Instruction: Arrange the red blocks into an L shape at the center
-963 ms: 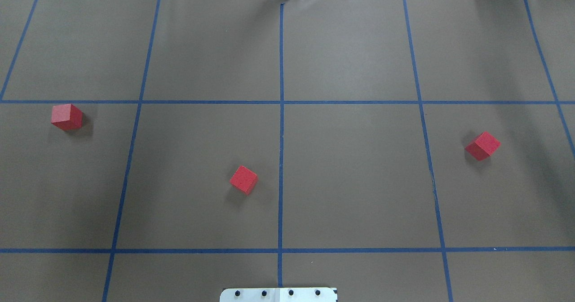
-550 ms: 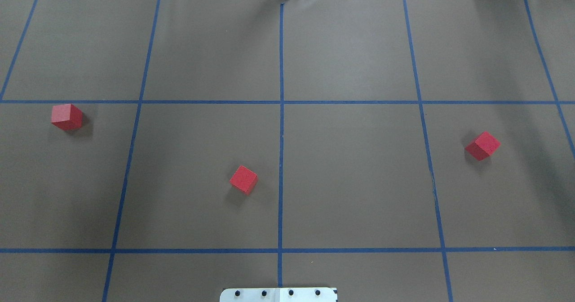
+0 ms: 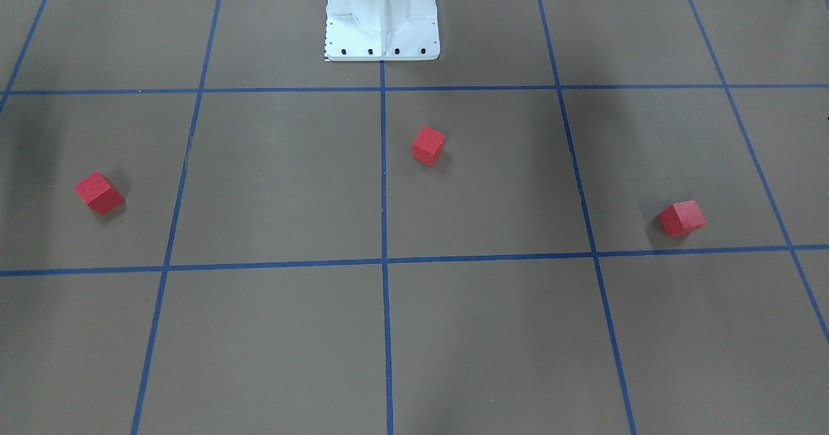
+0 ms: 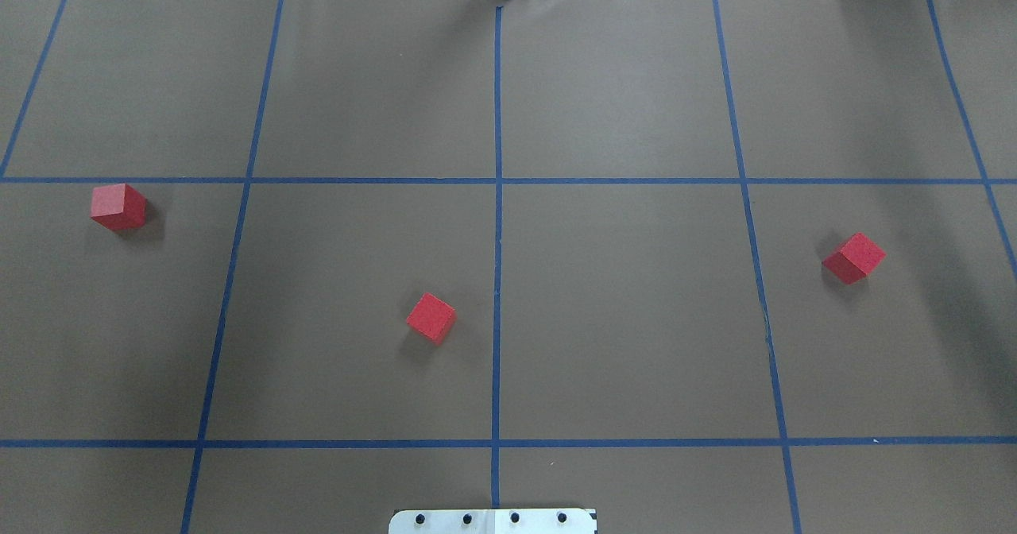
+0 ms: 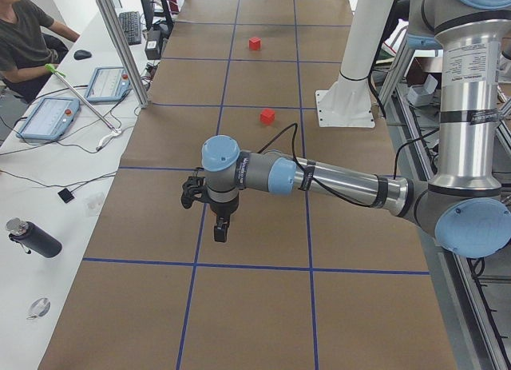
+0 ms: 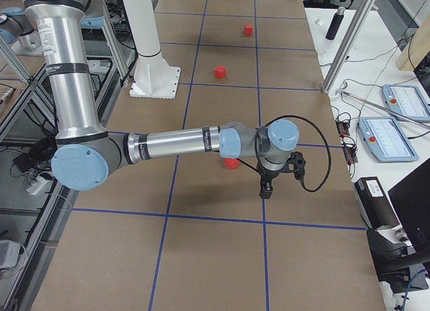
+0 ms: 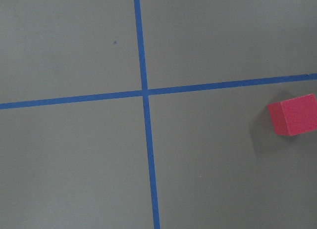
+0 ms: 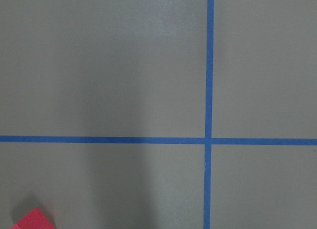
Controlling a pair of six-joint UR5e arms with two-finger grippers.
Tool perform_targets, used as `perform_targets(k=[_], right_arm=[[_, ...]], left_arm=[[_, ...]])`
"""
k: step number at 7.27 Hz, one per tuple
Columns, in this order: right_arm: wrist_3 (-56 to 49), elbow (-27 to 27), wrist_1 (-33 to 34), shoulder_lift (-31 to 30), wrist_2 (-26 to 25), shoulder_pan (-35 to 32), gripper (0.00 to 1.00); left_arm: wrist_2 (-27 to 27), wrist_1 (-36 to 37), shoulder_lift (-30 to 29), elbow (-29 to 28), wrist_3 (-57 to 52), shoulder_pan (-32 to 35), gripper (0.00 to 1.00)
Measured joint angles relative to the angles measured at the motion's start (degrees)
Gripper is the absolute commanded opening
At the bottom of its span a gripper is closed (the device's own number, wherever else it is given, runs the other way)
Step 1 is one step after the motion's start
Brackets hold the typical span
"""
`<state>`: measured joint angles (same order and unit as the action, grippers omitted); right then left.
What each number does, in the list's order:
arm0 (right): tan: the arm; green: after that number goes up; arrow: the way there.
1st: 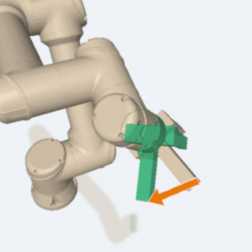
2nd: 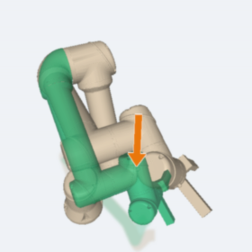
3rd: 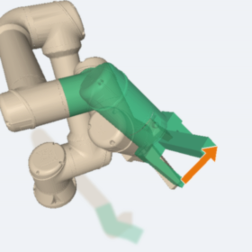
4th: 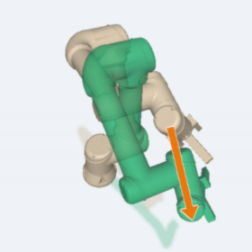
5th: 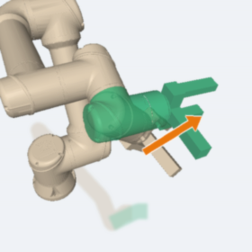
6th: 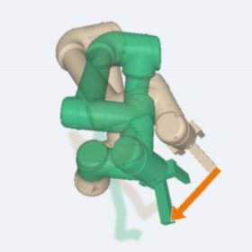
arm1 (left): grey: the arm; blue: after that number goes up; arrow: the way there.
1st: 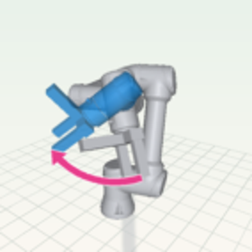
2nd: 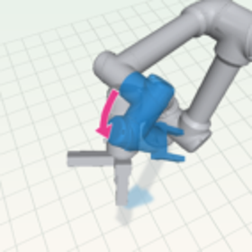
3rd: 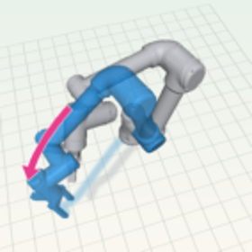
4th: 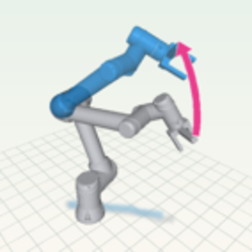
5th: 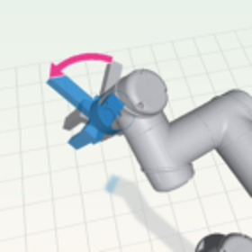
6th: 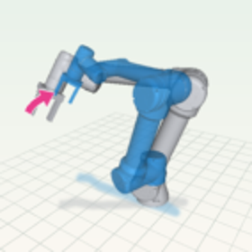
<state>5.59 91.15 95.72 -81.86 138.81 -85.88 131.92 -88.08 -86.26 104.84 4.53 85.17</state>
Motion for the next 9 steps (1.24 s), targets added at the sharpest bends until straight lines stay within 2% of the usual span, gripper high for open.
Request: perform_targets(k=[3, 7, 9], right_arm=[[0.02, 0.19, -0.27, -1.08, 0.74, 0.1, 1.0], [0.04, 0.3, -0.95, -1.42, 0.78, 1.65, 1.0], [0.24, 0.36, -5.47, -2.55, 0.79, 3.34, 1.0]], left_arm=[[0.6, -0.07, 0.23, -0.05, 0.21, 0.0, 1.0], [4.38, -0.08, 0.29, 0.03, 0.51, 0.0, 1.0], [4.55, -0.08, 0.23, 0.14, 0.82, 0.0, 1.0]])
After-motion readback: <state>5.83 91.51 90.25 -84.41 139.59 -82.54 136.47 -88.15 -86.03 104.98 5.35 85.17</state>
